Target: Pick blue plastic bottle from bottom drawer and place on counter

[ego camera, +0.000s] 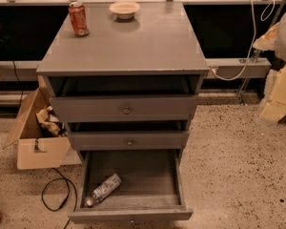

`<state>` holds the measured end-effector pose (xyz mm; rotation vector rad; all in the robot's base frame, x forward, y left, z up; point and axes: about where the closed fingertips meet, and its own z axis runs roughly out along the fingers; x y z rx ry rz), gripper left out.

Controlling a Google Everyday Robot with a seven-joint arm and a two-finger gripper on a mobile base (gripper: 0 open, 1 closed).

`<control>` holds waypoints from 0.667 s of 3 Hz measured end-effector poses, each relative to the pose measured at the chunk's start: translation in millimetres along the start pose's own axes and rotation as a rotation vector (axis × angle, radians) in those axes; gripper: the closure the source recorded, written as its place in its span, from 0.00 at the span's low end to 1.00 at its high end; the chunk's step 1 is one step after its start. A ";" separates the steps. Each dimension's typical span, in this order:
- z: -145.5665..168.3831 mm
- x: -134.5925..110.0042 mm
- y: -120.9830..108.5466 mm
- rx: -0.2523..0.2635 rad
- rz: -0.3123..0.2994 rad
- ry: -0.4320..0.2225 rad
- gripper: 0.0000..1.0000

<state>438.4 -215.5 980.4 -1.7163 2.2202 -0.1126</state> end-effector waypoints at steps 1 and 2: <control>0.0 0.0 0.0 0.000 0.000 0.000 0.00; 33.4 -13.2 8.9 -0.057 -0.037 -0.052 0.00</control>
Offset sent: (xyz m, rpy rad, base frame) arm 0.0131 0.0527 -0.0909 0.1389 0.1174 0.1714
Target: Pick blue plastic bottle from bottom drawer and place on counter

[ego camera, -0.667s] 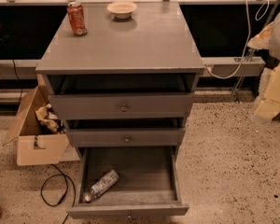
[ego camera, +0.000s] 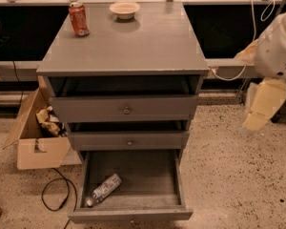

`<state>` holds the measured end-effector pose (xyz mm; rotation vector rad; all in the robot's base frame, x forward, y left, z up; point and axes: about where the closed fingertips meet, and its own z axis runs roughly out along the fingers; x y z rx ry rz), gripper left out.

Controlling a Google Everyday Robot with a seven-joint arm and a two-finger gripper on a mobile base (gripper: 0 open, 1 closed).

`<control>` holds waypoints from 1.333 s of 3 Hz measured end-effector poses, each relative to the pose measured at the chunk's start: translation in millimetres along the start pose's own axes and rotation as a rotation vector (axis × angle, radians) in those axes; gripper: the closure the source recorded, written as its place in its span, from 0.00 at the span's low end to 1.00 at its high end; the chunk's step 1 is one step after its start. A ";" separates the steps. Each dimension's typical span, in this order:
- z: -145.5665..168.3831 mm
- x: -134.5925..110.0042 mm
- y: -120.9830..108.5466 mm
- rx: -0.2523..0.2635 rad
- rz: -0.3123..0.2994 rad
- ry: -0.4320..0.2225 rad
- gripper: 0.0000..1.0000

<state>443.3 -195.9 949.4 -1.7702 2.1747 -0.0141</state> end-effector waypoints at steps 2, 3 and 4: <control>144.4 -58.2 38.0 -0.181 -0.087 -0.226 0.00; 156.5 -69.0 34.6 -0.171 -0.083 -0.264 0.00; 154.9 -67.9 35.6 -0.173 -0.084 -0.258 0.00</control>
Offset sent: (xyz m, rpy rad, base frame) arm 0.0249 0.1671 -0.2173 0.4649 0.1548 0.2753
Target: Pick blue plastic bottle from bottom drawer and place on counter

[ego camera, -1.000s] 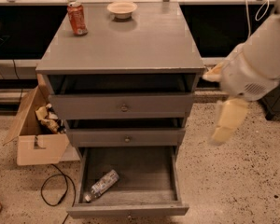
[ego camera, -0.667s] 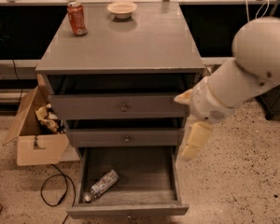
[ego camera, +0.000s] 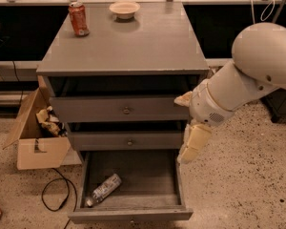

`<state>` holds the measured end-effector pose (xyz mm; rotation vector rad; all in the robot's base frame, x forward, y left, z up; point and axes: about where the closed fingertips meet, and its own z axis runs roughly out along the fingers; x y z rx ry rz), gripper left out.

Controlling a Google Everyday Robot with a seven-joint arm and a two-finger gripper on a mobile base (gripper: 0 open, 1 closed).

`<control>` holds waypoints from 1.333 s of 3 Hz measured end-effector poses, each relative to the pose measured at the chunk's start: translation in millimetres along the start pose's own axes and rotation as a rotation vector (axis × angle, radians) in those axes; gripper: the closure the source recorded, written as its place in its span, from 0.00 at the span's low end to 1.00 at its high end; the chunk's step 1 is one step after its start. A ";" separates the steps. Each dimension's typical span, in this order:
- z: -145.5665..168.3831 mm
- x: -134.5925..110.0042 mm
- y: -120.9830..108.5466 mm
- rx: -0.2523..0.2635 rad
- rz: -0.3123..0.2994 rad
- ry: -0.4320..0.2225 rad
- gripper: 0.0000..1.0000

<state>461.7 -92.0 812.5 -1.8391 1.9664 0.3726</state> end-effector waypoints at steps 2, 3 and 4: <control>106.8 23.7 -5.4 -0.019 -0.003 -0.014 0.00; 188.2 24.9 -9.0 -0.051 -0.015 -0.063 0.00; 266.3 17.4 -11.1 -0.108 0.002 -0.171 0.00</control>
Offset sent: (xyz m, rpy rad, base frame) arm 0.0390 0.0498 -0.1814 0.0395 -0.0072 0.0026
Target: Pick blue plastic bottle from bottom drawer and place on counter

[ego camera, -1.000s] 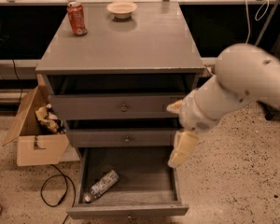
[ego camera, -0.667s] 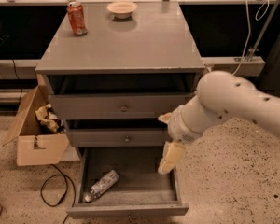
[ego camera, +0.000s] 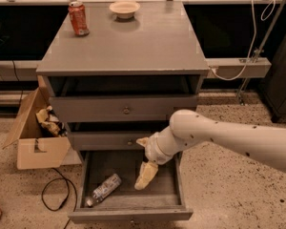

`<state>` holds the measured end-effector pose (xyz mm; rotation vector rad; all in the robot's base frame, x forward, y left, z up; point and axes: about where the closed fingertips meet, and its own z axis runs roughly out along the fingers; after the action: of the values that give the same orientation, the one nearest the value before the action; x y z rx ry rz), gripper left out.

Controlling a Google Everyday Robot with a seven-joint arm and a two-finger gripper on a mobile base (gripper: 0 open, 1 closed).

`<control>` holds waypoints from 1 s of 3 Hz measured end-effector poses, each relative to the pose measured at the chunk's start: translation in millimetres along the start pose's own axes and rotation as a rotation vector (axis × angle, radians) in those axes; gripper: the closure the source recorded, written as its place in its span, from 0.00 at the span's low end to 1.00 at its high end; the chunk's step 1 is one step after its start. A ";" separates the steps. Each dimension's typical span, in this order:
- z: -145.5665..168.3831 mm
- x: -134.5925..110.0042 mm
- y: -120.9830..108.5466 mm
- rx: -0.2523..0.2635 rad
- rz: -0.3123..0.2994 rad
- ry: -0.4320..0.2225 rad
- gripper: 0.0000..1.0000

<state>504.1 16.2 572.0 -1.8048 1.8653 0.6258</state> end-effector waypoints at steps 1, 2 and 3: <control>27.9 18.4 10.4 -0.051 0.039 -0.015 0.00; 35.3 22.8 10.3 -0.056 0.051 -0.015 0.00; 102.2 38.5 -0.9 -0.066 0.015 -0.029 0.00</control>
Offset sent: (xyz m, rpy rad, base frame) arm -0.0104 0.0030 -0.0332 0.0168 0.0638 0.0010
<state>505.7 49.0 467.8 -1.8144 1.8612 0.7230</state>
